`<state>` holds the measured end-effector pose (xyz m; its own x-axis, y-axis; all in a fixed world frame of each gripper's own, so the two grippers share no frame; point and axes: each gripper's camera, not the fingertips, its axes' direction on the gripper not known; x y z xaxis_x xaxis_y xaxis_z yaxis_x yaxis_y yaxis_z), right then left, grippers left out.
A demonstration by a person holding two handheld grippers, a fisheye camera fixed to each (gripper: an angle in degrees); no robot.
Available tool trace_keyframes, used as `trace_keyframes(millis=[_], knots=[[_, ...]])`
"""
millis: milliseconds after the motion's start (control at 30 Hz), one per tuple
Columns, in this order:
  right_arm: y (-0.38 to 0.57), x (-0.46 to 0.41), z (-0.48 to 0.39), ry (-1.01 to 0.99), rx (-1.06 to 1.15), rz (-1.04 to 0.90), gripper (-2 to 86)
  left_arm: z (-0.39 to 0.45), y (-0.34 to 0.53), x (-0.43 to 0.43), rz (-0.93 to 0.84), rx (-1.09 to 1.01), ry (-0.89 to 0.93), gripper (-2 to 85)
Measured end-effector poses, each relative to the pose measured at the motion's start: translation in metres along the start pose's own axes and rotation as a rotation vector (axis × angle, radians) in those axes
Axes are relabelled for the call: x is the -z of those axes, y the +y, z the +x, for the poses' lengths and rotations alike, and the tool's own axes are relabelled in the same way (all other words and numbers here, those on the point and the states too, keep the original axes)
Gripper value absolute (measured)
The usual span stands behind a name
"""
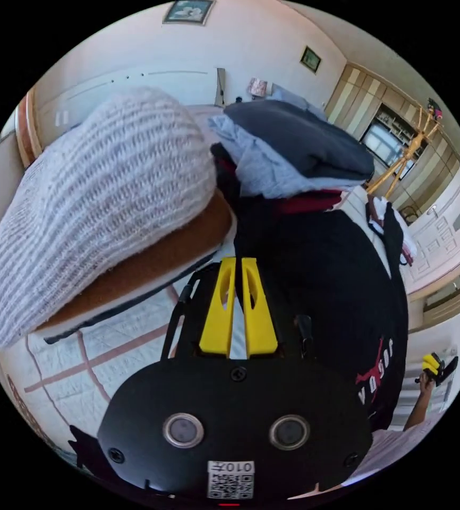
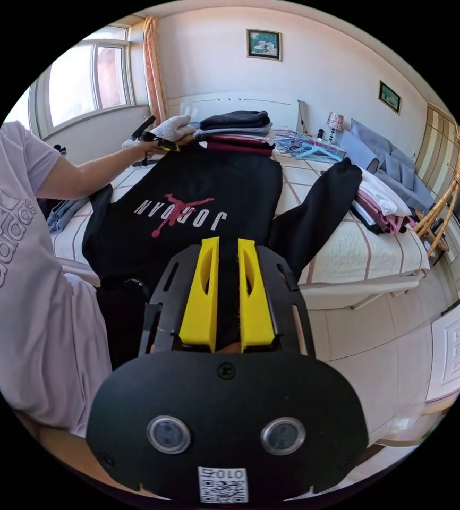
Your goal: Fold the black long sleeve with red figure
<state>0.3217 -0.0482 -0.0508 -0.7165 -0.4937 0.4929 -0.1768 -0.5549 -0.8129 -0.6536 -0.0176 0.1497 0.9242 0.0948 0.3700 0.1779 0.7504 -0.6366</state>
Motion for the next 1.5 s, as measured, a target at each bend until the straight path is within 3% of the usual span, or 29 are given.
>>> trace_keyframes(millis=[167,333,467,600,833,1133,1300,1367,1500], knots=[[-0.013,0.004,0.001,-0.011,0.019,-0.020,7.5,0.016,0.015,-0.043,-0.098,-0.042,-0.113,4.1],[-0.016,0.021,0.005,0.007,-0.009,-0.005,8.2,0.051,0.052,0.004,0.066,-0.045,-0.178,6.5],[-0.015,0.029,0.006,0.004,-0.033,0.014,8.4,0.088,0.106,0.052,0.141,-0.137,-0.101,6.7],[-0.019,0.024,0.000,-0.033,-0.019,0.000,8.4,0.140,0.190,0.084,0.097,-0.281,-0.011,6.4],[-0.038,0.001,-0.025,-0.115,0.092,-0.111,8.5,0.209,0.313,0.089,0.008,-0.435,-0.037,5.4],[-0.031,-0.015,-0.022,-0.066,0.025,-0.329,8.4,0.227,0.328,0.058,-0.098,-0.479,-0.126,3.4],[-0.031,0.035,0.002,-0.075,-0.094,-0.076,8.4,0.250,0.324,0.075,-0.016,-0.518,-0.124,3.9],[-0.045,0.062,0.035,0.032,-0.158,0.054,9.0,0.254,0.322,0.081,0.025,-0.507,-0.084,3.9],[-0.087,0.070,0.099,0.173,-0.191,0.122,10.7,0.259,0.317,0.084,0.086,-0.509,-0.040,3.4]])
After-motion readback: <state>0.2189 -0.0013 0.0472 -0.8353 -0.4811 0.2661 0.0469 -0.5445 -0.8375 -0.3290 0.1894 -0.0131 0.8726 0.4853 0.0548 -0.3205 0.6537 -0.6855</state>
